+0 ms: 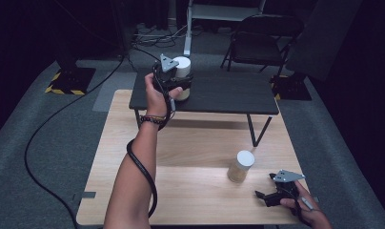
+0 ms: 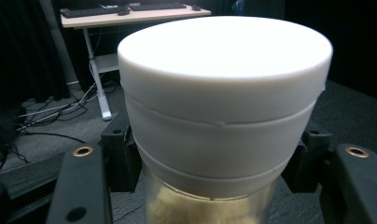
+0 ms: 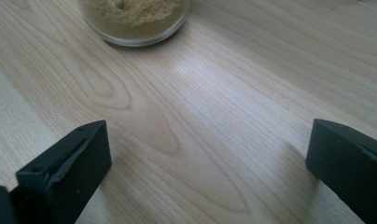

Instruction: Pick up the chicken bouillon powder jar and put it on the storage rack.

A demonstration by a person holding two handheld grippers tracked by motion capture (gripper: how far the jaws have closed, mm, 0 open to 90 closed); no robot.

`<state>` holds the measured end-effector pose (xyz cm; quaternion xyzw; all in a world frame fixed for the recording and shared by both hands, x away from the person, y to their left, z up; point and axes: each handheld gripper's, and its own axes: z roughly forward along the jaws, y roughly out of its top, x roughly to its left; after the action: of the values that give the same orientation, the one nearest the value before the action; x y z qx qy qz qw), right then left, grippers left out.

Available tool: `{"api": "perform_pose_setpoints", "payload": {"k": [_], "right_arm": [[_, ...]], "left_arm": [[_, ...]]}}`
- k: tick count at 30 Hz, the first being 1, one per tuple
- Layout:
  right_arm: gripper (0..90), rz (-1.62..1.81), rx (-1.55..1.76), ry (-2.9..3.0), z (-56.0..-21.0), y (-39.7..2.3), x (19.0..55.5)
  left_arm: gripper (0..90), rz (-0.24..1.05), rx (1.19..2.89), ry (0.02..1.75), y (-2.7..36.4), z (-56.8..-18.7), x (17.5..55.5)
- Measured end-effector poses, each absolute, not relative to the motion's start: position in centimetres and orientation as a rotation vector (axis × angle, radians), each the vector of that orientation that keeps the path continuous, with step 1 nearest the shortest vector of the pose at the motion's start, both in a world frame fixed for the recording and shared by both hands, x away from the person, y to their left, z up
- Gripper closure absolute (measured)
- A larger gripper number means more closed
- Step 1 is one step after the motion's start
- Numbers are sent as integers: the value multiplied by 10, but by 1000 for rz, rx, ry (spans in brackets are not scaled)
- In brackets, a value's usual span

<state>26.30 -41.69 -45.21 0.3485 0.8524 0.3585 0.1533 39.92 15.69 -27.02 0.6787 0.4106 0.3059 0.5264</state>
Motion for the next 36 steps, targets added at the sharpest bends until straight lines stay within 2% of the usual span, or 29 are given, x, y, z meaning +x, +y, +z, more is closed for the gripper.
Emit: {"api": "perform_pose_setpoints", "payload": {"k": [16, 23, 24, 27, 29, 36], "right_arm": [[0, 1027, 999, 2445, -452, -417, 263], [0, 1028, 996, 2446, -452, -418, 263], [0, 1028, 996, 2446, -452, -418, 263], [0, 1028, 998, 2446, -452, -417, 263], [0, 1027, 998, 2446, -452, -417, 263], [0, 1028, 998, 2446, -452, -417, 263]], "left_arm": [[311, 738, 1609, 969, 160, -279, 398], [223, 762, 1585, 989, 158, -290, 396], [147, 762, 1585, 989, 158, -290, 396], [110, 811, 1600, 974, 155, -291, 392], [31, 848, 1604, 981, 150, -290, 388], [14, 883, 1602, 1000, 145, -288, 383]]}}
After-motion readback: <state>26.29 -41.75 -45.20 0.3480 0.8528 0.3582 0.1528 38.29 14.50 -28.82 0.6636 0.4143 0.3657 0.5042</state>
